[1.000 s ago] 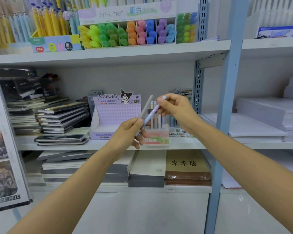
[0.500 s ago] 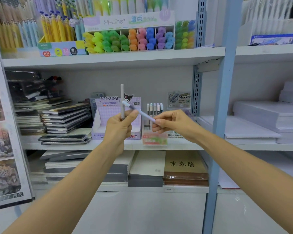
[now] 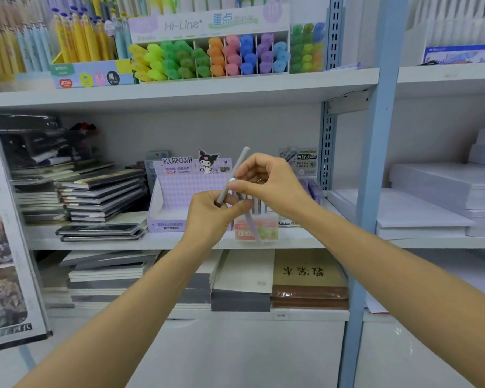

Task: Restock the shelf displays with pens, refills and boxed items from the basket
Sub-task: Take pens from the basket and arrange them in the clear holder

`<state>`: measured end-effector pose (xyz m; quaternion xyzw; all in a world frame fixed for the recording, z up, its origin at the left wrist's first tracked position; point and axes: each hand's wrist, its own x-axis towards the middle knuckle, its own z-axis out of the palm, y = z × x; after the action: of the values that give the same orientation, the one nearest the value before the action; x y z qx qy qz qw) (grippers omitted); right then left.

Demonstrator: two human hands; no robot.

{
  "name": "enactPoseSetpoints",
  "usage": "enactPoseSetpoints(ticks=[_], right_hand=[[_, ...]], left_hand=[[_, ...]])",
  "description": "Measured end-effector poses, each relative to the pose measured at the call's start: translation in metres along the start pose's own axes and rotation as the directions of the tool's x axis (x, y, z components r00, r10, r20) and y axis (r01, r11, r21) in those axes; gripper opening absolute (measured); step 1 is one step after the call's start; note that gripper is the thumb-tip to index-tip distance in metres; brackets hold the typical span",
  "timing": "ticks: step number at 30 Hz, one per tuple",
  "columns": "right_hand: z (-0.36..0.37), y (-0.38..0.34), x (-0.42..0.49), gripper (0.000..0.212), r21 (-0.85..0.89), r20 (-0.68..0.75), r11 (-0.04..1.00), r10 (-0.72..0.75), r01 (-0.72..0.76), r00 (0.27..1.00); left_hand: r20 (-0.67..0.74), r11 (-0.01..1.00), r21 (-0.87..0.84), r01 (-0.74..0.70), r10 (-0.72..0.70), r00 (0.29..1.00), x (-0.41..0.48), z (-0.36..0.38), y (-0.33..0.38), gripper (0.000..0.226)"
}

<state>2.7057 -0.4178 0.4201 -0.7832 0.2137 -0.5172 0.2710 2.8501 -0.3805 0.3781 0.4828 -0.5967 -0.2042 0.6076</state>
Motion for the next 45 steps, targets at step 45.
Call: enactPoseSetpoints(ticks=[45], right_hand=[[-0.009, 0.069, 0.024, 0.019, -0.108, 0.095, 0.994, -0.010, 0.020, 0.995]], left_hand=[[-0.049, 0.894, -0.390, 0.222, -0.260, 0.964, 0.011, -0.041, -0.044, 0.010]])
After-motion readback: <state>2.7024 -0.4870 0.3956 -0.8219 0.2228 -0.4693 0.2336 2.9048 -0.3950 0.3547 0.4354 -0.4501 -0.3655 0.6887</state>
